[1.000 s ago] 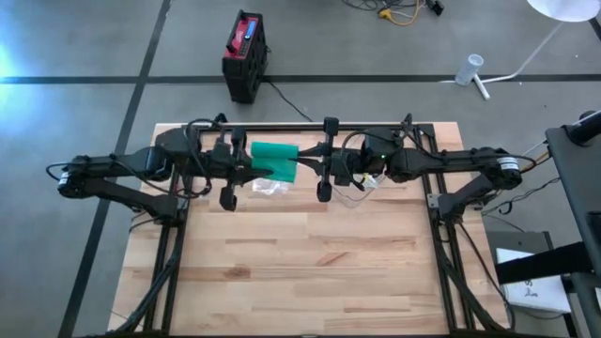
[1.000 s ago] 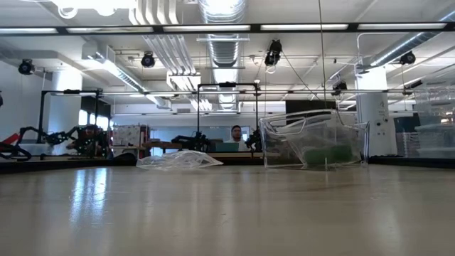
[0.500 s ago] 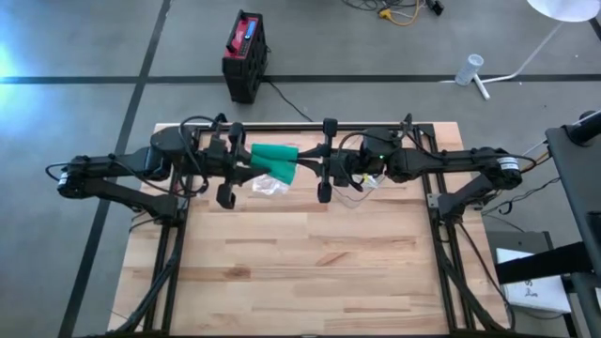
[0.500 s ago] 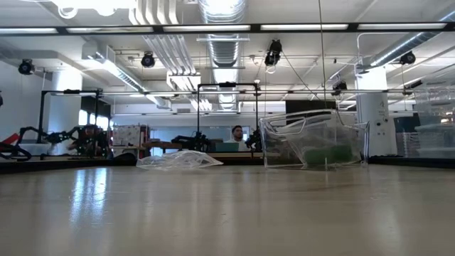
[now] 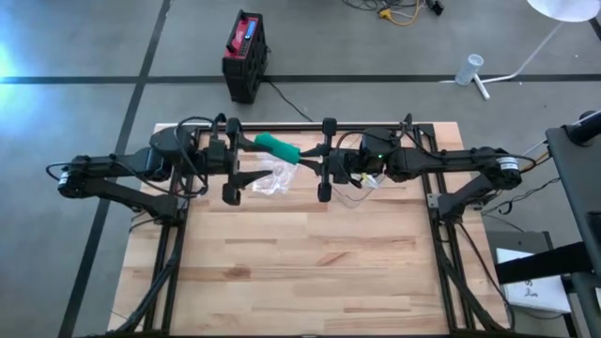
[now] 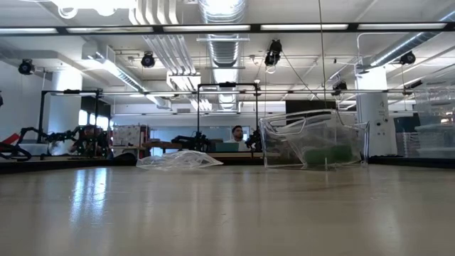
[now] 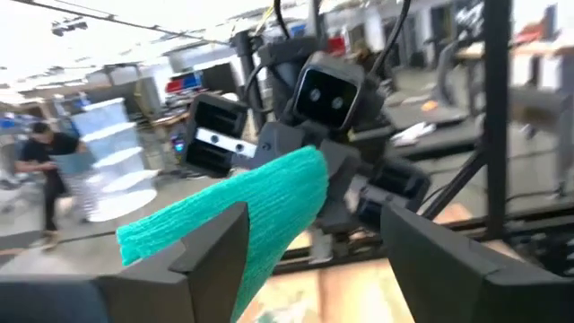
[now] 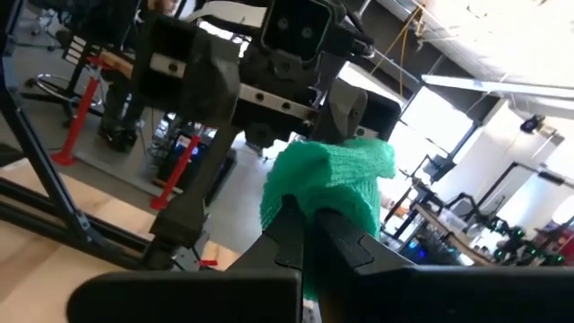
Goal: Roll bandage
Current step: Roll the dark green bandage
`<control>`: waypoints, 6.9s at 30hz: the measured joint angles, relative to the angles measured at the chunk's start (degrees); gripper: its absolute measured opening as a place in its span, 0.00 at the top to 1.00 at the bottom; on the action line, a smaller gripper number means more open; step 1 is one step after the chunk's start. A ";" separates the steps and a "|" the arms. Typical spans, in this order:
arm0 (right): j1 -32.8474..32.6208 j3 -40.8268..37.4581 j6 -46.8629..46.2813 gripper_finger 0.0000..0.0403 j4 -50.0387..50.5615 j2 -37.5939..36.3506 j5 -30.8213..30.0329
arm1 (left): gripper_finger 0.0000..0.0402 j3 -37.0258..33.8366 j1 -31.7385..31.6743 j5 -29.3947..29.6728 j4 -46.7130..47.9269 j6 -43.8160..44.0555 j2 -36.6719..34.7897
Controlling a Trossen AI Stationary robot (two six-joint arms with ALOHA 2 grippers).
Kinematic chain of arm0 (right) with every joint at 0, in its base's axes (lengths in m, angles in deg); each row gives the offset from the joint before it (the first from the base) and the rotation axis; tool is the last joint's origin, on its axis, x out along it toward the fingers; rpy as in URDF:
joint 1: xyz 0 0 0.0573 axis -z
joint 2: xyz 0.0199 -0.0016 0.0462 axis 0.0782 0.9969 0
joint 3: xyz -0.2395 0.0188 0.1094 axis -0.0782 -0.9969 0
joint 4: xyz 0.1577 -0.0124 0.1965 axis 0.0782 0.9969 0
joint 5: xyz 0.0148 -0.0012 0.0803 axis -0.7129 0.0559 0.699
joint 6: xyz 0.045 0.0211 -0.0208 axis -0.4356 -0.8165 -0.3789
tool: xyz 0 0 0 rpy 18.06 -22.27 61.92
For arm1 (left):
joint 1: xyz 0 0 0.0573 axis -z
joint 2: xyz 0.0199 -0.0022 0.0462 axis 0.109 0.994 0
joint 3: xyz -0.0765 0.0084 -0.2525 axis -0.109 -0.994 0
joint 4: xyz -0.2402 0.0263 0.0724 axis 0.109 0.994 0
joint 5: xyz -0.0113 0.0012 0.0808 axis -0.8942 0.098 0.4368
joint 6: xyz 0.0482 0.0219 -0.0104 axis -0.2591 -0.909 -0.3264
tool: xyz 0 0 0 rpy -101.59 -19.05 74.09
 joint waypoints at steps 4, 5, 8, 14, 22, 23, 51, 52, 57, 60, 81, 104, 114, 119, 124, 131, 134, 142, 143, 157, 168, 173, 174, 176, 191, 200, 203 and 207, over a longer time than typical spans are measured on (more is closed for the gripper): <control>0.02 -0.01 -2.06 1.00 0.14 0.00 -0.02 | 0.38 0.00 0.00 1.20 1.01 -3.28 -0.07; 0.02 -0.01 -2.67 1.00 0.13 0.00 0.00 | 0.38 0.00 0.01 1.22 1.01 -3.85 -0.09; 0.02 0.00 -5.43 1.00 0.08 -0.02 -0.02 | 0.39 0.00 0.26 1.49 1.28 -5.97 -0.11; 0.02 0.04 -14.62 1.00 1.47 -0.07 -0.18 | 0.42 0.00 0.26 4.18 3.23 -12.14 0.49; 0.07 0.04 -20.09 1.00 6.99 -0.15 -0.39 | 0.42 0.00 0.28 8.23 6.41 -16.48 2.86; 0.07 0.04 -20.39 1.00 7.52 -0.15 -0.27 | 0.41 0.00 0.31 8.32 6.51 -16.71 3.06; -0.02 0.15 -22.29 1.00 13.10 -1.42 -0.02 | 0.78 -0.04 0.33 14.50 13.95 -14.20 4.10; -0.02 0.15 -21.60 1.00 13.20 -1.42 -0.04 | 0.84 -0.04 0.33 14.27 14.09 -14.04 4.06; -0.02 0.15 -19.32 0.89 16.39 -1.94 -0.18 | 0.95 -0.06 0.35 13.47 16.87 -13.56 3.71; -0.04 0.13 -17.06 0.79 20.76 -4.16 -2.20 | 0.92 -0.07 0.35 13.49 18.79 -13.23 3.31; -1.40 -0.39 -15.45 0.55 35.49 -7.03 -4.50 | 0.97 -4.31 5.18 25.03 7.73 -27.51 3.37; 4.33 -13.75 -28.10 0.61 30.18 -13.23 -2.50 | 0.97 -5.93 10.88 46.08 -7.12 -76.20 15.10; 6.78 -30.25 -47.88 0.55 1.92 -16.27 -2.13 | 0.97 -14.67 18.38 49.32 -29.19 -101.68 15.85; 6.78 -29.34 -50.93 0.54 -0.36 -15.46 4.19 | 0.97 -16.37 18.38 49.55 -30.18 -104.73 15.91; 6.55 -27.52 -55.29 0.56 -0.66 -13.72 11.02 | 0.97 -16.57 19.03 48.50 -30.33 -108.13 16.16; 6.35 -26.35 -55.62 0.56 -1.97 -11.17 16.68 | 0.97 -15.04 21.31 46.76 -30.53 -111.33 16.51; 6.17 -25.86 -56.64 0.55 -6.35 -9.89 21.97 | 0.97 -14.93 22.15 46.51 -32.54 -111.25 16.46; 5.87 -24.93 -45.96 0.52 -9.76 -10.04 24.40 | 0.97 -14.95 22.84 46.44 -39.17 -86.88 14.64; 5.61 -24.61 -42.66 0.51 -9.77 -10.51 24.12 | 0.97 -14.95 22.84 46.41 -37.92 -81.38 13.55; -6.95 -17.86 -2.11 0.52 -7.65 -8.82 -3.86 | 0.97 -14.95 12.91 10.33 1.67 -7.78 -7.40; -13.77 -1.37 22.47 0.58 5.45 5.98 -15.90 | 0.97 -14.97 -2.04 -17.95 19.47 21.37 -11.43; -15.45 4.90 35.61 0.59 11.44 11.98 -24.01 | 0.97 -14.97 -5.90 -30.84 20.94 32.44 -10.77; -15.68 5.83 38.13 0.59 12.03 13.11 -25.39 | 0.97 -14.97 -6.09 -32.88 20.94 33.57 -10.46; -16.23 7.23 42.32 0.59 11.82 14.68 -28.18 | 0.95 -14.97 -6.15 -33.83 20.91 35.10 -9.96; -19.32 8.16 48.28 0.64 14.90 13.64 -37.63 | 0.95 -14.97 -7.30 -30.87 20.94 38.69 -11.53; -19.24 8.44 55.43 0.65 14.13 14.23 -35.32 | 0.94 -14.97 -7.34 -31.61 22.60 42.81 -10.52; -19.26 8.44 56.16 0.65 13.87 14.23 -32.94 | 0.94 -14.97 -7.34 -32.46 22.48 43.03 -10.07; -19.15 8.44 58.81 0.67 13.63 14.42 -32.34 | 0.93 -14.97 -7.34 -33.19 21.94 43.04 -9.48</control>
